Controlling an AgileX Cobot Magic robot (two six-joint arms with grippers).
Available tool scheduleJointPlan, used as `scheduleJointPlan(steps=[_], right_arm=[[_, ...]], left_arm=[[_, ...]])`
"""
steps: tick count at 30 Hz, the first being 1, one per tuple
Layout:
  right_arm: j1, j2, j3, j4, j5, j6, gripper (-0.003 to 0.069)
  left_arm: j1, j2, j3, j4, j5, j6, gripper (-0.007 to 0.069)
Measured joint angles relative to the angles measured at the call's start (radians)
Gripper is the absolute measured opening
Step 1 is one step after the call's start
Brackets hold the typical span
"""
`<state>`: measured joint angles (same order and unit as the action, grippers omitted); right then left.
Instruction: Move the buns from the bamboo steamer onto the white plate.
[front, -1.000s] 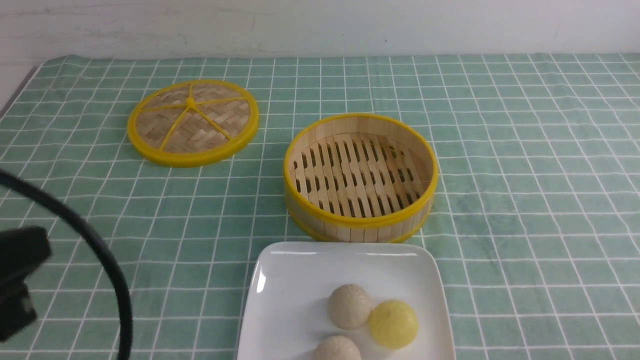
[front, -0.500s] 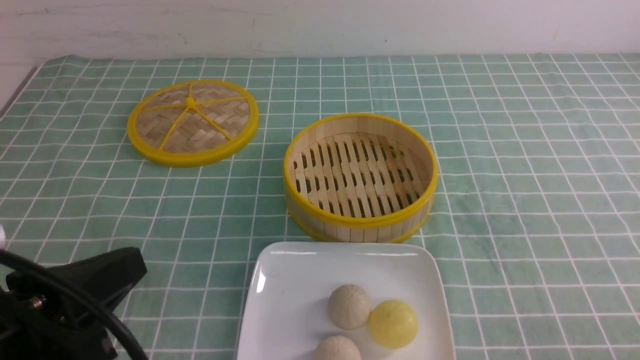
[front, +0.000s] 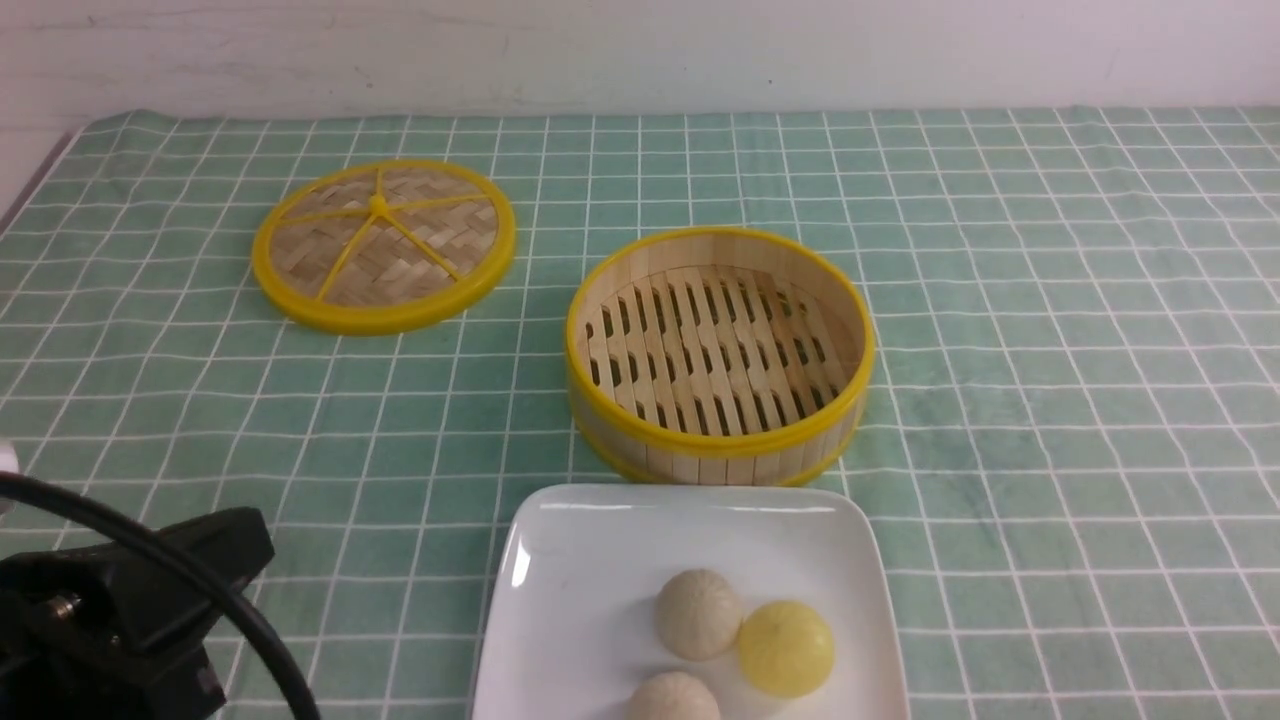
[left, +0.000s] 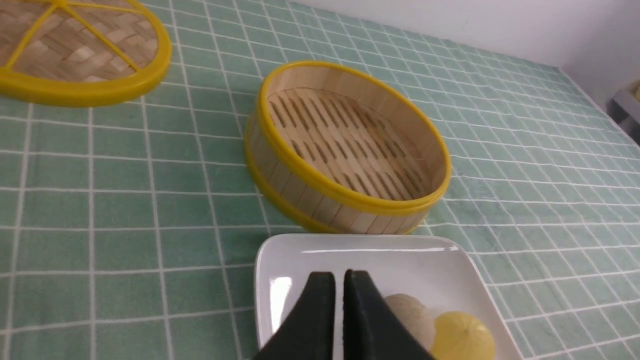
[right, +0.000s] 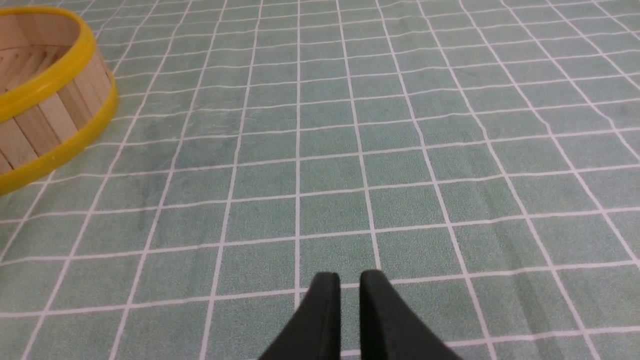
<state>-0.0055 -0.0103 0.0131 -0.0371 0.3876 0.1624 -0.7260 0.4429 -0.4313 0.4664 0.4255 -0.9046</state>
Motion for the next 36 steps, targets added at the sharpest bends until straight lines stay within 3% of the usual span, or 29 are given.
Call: scheduleJointPlan(steps=[5,14,21,25,36], right_arm=[[0.000,0.000,0.000,0.000,0.001,0.000,0.0090],[0.000,0.000,0.000,0.000,0.002,0.000,0.0103],[0.000,0.000,0.000,0.000,0.002,0.000,0.0111],[0.000,0.000,0.000,0.002,0.002,0.000,0.0118],[0.000,0.000,0.000,0.002,0.002,0.000,0.0128]], left_arm=[[0.138,-0.016,0.004,-0.046,0.022,0.106,0.0061],[0.527,-0.156,0.219,-0.249,-0.086,0.505,0.0062],[0.741,-0.328,0.403,-0.259,-0.123,0.567,0.0066],[0.786,-0.410,0.452,-0.259,-0.110,0.568,0.0070],[0.790,-0.454,0.457,-0.261,-0.051,0.570,0.0082]])
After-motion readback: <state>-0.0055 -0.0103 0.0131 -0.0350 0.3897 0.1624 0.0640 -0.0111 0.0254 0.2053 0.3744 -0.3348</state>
